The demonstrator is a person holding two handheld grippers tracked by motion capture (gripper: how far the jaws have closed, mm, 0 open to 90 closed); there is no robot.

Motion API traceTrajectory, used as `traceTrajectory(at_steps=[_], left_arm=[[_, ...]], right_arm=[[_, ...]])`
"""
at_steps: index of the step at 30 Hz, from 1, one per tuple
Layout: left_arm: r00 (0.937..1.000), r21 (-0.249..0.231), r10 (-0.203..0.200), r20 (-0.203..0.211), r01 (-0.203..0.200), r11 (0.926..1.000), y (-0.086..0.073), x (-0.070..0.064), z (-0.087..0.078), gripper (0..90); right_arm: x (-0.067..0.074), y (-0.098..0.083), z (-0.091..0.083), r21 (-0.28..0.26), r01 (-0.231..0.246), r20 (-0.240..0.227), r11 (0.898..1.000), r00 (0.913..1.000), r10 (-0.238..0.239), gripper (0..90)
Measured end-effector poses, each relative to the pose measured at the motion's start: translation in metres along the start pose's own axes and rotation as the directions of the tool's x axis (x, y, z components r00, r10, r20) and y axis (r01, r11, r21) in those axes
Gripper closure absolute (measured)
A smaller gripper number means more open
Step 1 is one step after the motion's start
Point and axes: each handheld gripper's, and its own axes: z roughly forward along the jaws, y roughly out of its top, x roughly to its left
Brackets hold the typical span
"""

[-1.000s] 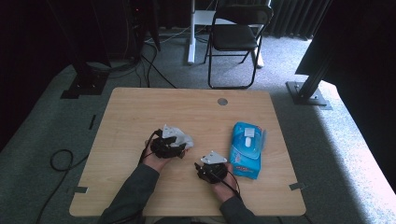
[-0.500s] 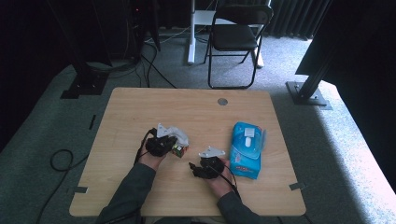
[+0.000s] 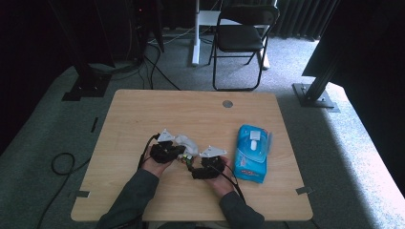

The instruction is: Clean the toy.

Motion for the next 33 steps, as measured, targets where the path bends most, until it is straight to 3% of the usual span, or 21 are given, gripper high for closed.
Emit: traceTrajectory(at_steps=[4, 7, 10, 16, 20, 23, 27, 33], left_arm=[[0.9996, 0.008, 0.007, 0.028, -0.008, 0.9999, 0.001, 0.0, 0.0, 86.2], [0.9994, 0.017, 0.02, 0.027, -0.02, 0.9997, 0.002, 0.0, 0.0, 86.2], [0.9994, 0.018, 0.03, 0.019, -0.03, 0.9994, 0.002, -0.001, 0.0, 86.1], [0.9995, 0.013, 0.03, 0.01, -0.031, 0.9995, 0.003, -0.002, 0.001, 85.9], [0.9991, 0.011, 0.035, -0.025, -0.034, 0.9993, 0.003, -0.002, 0.001, 85.4], [0.9991, 0.01, 0.031, -0.029, -0.031, 0.9995, 0.002, -0.001, 0.0, 85.5], [0.9968, 0.025, 0.06, -0.053, -0.058, 0.998, 0.004, -0.005, 0.0, 85.3], [0.9975, 0.021, 0.059, -0.039, -0.059, 0.9981, 0.003, -0.007, 0.001, 85.4]], right_arm=[[-0.004, 0.002, 0.005, -0.008, 0.007, -0.01, 1.0, 0.9999, -0.007, 17.0], [-0.005, 0.003, 0.011, -0.001, 0.025, -0.02, 1.0, 0.9995, -0.025, 19.0], [-0.005, 0.003, 0.014, 0.001, 0.03, -0.032, 1.0, 0.999, -0.03, 28.6], [-0.004, 0.001, 0.009, -0.026, 0.03, -0.012, 0.999, 0.9995, -0.03, 32.4], [-0.001, 0.0, 0.008, -0.032, 0.049, -0.001, 0.998, 0.9988, -0.049, 33.8], [0.002, -0.002, 0.007, -0.036, 0.062, 0.001, 0.997, 0.9981, -0.062, 34.0], [-0.001, -0.002, 0.008, -0.037, 0.043, -0.019, 0.998, 0.9989, -0.044, 33.2], [0.0, 0.0, 0.01, -0.031, 0.062, -0.012, 0.998, 0.998, -0.062, 33.3]])
